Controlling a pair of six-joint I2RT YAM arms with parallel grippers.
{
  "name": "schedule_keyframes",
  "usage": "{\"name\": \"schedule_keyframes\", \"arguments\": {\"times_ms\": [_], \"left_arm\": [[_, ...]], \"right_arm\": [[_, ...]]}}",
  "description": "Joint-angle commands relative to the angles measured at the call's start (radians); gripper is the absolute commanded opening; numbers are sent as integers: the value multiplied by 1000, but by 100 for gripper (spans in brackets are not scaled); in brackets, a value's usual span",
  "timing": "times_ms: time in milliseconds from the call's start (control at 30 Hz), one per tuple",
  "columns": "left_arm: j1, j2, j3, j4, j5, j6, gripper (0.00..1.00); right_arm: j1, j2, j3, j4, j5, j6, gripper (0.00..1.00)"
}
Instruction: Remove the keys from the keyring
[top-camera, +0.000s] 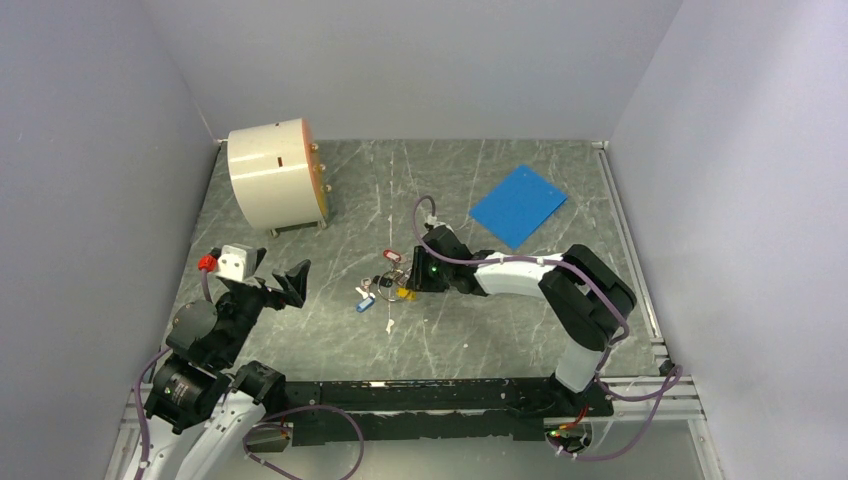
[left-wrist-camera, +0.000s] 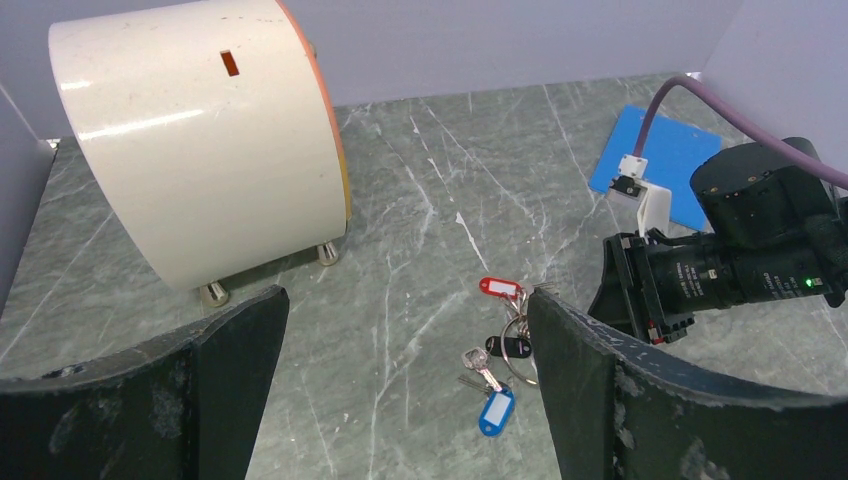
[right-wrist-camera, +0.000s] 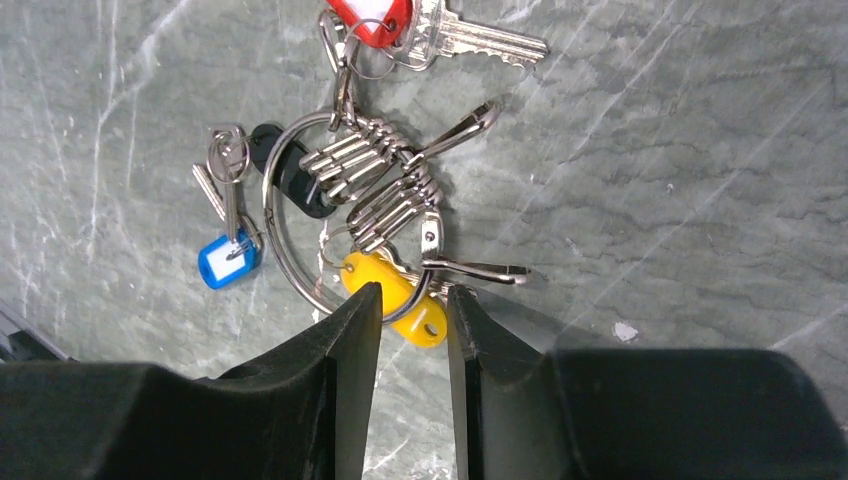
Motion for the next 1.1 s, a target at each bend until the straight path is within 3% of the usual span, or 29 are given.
{"name": "schedule_keyframes", "arguments": {"times_ms": [0,233,367,533,700,833,1067], "left_arm": [[5,8,32,11,19,15,95],[4,11,31,11,19,15,95],[4,10,31,11,18,15,95],[6,12,31,12,19,15,95],[6,11,30,13,23,15,95],[6,13,29,16,25,15,95],[6,11,29,15,27,15,95]], "right_arm": [[-6,8,2,67,-7,29,34],[-7,71,39,10,29,29,31],[-7,80,59,-115,112,-5,14],[-52,26,17,-220,186,-45,0],[-179,-90,-105,-261,172,-106,0],[-206,-182,-127,-314,203,-198,1],[-195,-267,-55,-379,182,-314,24]]}}
